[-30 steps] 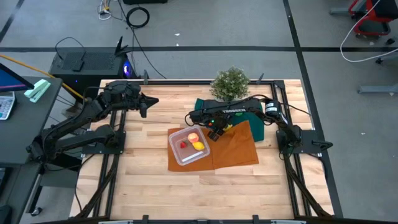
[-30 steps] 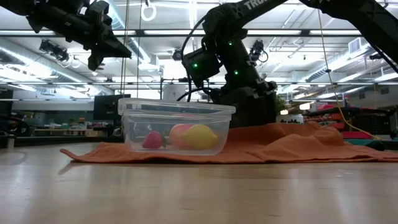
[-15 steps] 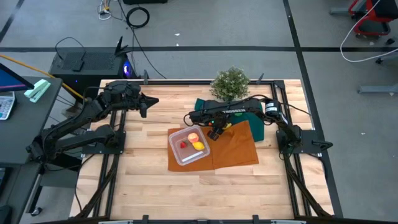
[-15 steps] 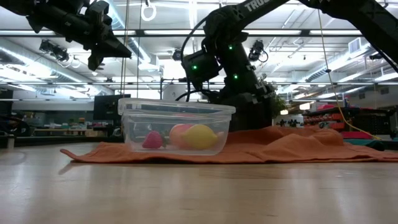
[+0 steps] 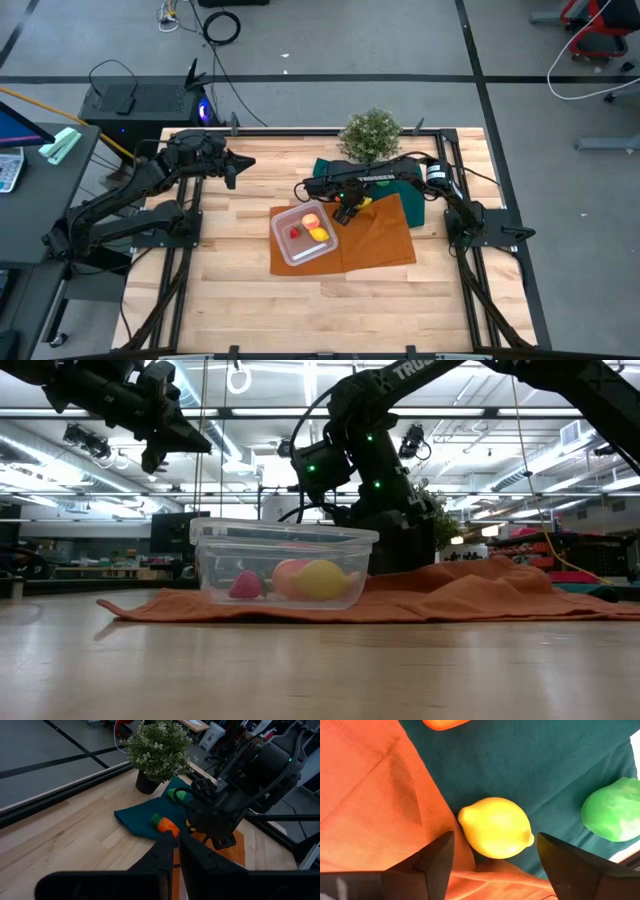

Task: Pick and placing Produce into tupperware
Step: Put the yellow lemon into the transparent bin

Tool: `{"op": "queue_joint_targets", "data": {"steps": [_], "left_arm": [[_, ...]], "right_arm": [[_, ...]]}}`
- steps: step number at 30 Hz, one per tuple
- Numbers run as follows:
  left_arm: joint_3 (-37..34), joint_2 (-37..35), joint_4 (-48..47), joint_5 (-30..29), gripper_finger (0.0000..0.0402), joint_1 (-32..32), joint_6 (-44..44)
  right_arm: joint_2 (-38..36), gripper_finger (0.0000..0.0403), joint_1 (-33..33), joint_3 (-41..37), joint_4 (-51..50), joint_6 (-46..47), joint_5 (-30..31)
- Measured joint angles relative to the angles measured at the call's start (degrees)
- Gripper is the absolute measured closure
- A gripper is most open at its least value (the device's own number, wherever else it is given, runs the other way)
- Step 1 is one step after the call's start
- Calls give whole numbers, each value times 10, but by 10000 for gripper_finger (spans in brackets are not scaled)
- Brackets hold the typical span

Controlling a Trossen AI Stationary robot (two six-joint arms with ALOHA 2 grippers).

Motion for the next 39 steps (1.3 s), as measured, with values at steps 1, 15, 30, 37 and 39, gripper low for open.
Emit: {"op": "queue_joint_targets", "data": {"steps": [1, 15, 30, 37, 39], "left_arm": [[0, 0, 0, 0, 372, 0, 0], [0, 0, 0, 0, 361, 0, 0], [0, 0, 0, 0, 372, 0, 0], [0, 0, 0, 0, 363, 0, 0], [0, 0, 0, 0, 363, 0, 0]], "right_arm": [[0, 152, 0, 0, 0, 1, 0], [0, 170, -8, -18, 19, 7, -44], [0, 198, -12, -33, 43, 6, -53], [0, 196, -12, -33, 53, -5, -52], [0, 198, -12, -33, 53, -5, -52]]}}
